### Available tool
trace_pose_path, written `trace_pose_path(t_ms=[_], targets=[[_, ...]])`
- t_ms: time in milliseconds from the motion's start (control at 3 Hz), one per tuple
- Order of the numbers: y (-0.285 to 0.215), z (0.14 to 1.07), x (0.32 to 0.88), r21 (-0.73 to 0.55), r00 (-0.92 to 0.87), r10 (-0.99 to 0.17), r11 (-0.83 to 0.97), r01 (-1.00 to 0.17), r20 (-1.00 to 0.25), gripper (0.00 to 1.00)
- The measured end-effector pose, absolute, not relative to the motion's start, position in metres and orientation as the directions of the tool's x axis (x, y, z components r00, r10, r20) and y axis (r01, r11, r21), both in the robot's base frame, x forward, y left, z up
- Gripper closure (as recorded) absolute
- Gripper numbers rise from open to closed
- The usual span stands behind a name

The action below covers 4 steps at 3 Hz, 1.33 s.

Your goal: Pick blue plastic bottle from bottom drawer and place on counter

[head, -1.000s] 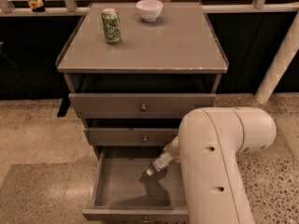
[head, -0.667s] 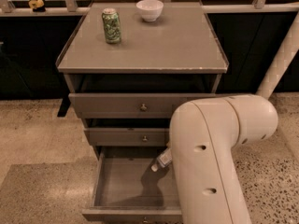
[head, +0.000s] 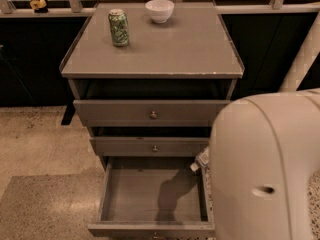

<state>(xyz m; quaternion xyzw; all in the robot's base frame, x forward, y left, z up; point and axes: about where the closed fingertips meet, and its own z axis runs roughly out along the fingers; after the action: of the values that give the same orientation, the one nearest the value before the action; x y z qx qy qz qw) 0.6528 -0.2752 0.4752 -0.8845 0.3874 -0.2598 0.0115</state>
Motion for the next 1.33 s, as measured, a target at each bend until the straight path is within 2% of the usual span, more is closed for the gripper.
trace_pose_path(t_ms=[1000, 1333], targets=[[-0.285, 0.506, 0.653, -0.244, 0.514, -0.689, -0.689, -0.682, 0.511, 1.0], [-0.306, 0.537, 0.62, -0.272, 0.443, -0.698, -0.662, -0.698, 0.562, 1.0]])
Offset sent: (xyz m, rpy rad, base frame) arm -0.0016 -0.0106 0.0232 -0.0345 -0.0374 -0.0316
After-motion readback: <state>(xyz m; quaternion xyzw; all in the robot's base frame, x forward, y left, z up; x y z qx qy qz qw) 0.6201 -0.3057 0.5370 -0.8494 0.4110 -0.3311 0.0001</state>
